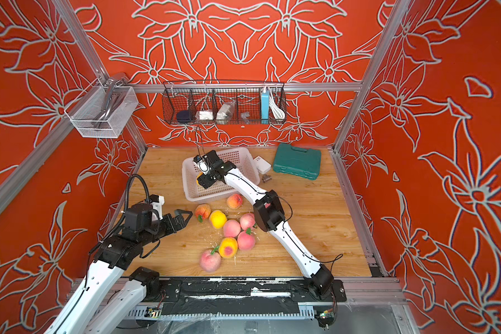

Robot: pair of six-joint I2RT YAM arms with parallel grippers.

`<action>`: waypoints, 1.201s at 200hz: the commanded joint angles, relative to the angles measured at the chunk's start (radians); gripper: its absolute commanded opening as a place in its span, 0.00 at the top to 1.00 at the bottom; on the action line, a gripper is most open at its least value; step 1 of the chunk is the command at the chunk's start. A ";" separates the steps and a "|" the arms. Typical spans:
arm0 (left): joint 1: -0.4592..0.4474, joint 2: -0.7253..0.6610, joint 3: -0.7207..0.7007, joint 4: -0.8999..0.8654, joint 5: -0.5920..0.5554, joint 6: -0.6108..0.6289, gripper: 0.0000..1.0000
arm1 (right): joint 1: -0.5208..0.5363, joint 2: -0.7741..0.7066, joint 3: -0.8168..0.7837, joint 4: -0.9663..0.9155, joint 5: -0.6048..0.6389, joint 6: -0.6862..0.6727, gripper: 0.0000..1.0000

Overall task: Put the peaches into the basket
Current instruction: Place the peach in the basket.

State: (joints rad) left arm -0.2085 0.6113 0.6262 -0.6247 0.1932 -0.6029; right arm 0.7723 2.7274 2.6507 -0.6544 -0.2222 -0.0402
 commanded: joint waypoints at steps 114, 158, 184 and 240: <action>0.012 -0.041 -0.001 -0.005 -0.034 -0.012 0.02 | 0.003 0.013 0.021 -0.005 0.015 0.006 0.18; 0.012 -0.011 0.018 -0.024 -0.028 -0.009 0.02 | 0.002 -0.064 -0.055 0.027 0.021 0.013 0.14; 0.012 0.025 0.037 -0.041 -0.014 -0.006 0.02 | 0.003 -0.120 -0.105 0.050 0.026 0.011 0.12; 0.012 0.096 0.065 -0.056 0.046 -0.001 0.02 | 0.001 -0.264 -0.242 0.098 0.032 -0.004 0.08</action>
State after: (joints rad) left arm -0.2028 0.6838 0.6571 -0.6647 0.1970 -0.6094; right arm 0.7727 2.5786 2.4687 -0.6079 -0.2028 -0.0391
